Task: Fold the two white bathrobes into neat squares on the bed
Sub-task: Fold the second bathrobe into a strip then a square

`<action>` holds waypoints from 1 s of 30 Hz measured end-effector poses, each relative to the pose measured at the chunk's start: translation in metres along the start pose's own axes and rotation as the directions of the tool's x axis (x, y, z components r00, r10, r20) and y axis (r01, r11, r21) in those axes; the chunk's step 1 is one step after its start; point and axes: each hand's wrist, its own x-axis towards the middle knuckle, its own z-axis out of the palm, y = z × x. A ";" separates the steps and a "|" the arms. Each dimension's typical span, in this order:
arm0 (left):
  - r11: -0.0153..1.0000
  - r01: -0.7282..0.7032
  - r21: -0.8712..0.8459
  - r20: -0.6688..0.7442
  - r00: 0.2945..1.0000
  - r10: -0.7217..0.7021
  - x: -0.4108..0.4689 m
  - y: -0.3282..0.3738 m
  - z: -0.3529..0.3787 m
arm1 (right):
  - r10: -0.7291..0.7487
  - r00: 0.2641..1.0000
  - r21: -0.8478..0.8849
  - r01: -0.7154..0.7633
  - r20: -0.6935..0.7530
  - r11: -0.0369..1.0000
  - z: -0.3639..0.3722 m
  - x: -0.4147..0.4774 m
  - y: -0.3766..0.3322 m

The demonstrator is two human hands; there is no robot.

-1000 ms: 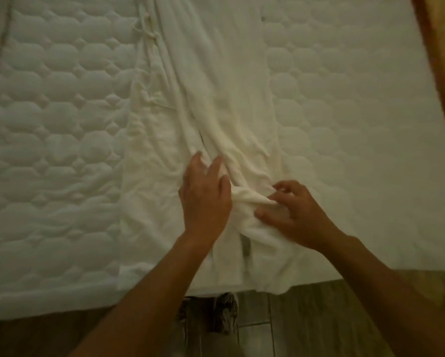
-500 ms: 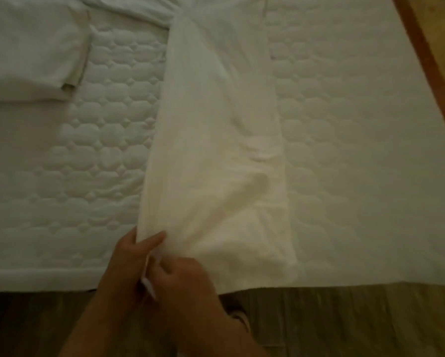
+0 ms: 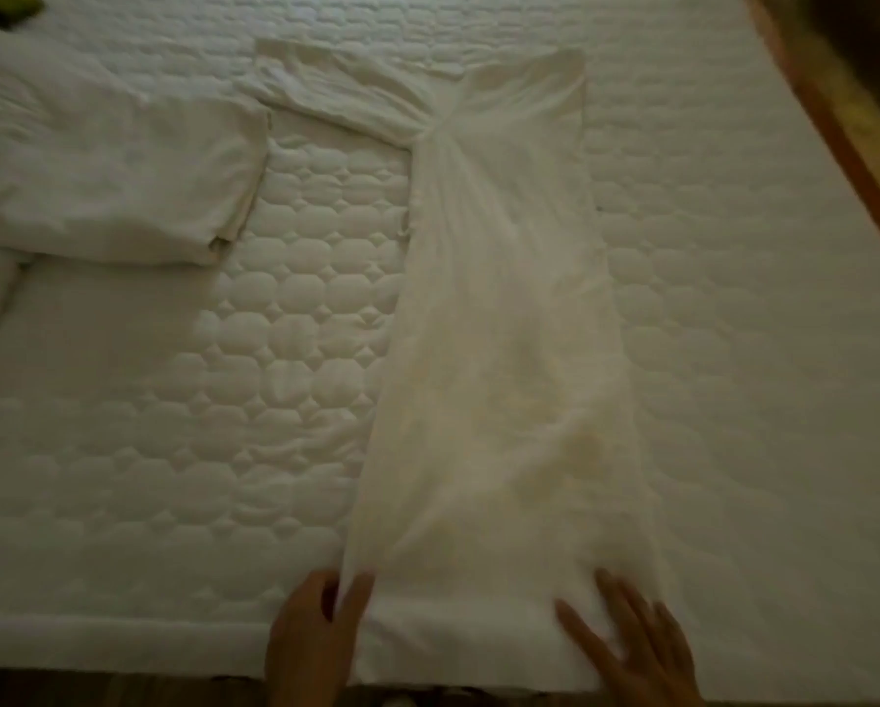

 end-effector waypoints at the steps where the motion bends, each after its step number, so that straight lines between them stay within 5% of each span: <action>1: 0.999 0.028 -0.046 -0.023 0.999 -0.029 -0.003 0.001 -0.001 | 0.110 0.992 0.063 -0.106 -0.055 0.992 -0.002 0.001 0.009; 2: 0.995 0.067 -0.074 -0.037 0.997 -0.070 -0.006 0.003 -0.001 | 0.234 0.963 0.172 -0.210 -0.136 0.962 -0.008 0.001 0.012; 4: 0.994 0.097 -0.048 0.010 0.995 -0.097 -0.009 0.007 0.003 | 0.550 0.833 0.414 -0.478 -0.065 0.774 -0.023 0.006 0.022; 6: 0.996 0.094 -0.005 0.116 0.989 -0.093 -0.009 0.012 0.005 | 0.715 0.643 0.533 -0.721 0.275 0.443 -0.049 0.021 0.018; 8: 0.994 0.080 -0.076 0.161 0.985 -0.067 -0.009 0.014 0.003 | 0.625 0.589 0.532 -0.789 0.513 0.307 -0.065 0.030 0.020; 11: 0.970 0.108 -0.220 0.130 0.988 -0.081 -0.018 0.009 0.000 | 0.567 0.594 0.604 -0.771 0.570 0.202 -0.078 0.030 0.024; 15: 0.978 0.104 -0.182 0.159 0.984 -0.075 -0.035 0.005 0.012 | 0.639 0.587 0.550 -0.783 0.498 0.290 -0.081 0.007 0.037; 22: 0.964 0.105 -0.244 0.174 0.983 -0.063 -0.036 -0.001 0.015 | 0.612 0.636 0.658 -0.715 0.470 0.237 -0.073 0.013 0.029; 26: 0.960 0.117 -0.256 0.134 0.987 -0.084 -0.043 -0.009 0.015 | 0.740 0.555 0.673 -0.715 0.380 0.191 -0.063 -0.017 0.032; 30: 0.977 0.181 -0.115 0.144 0.976 -0.164 -0.046 -0.005 0.024 | 0.765 0.553 0.507 -0.787 0.330 0.351 -0.060 -0.025 0.027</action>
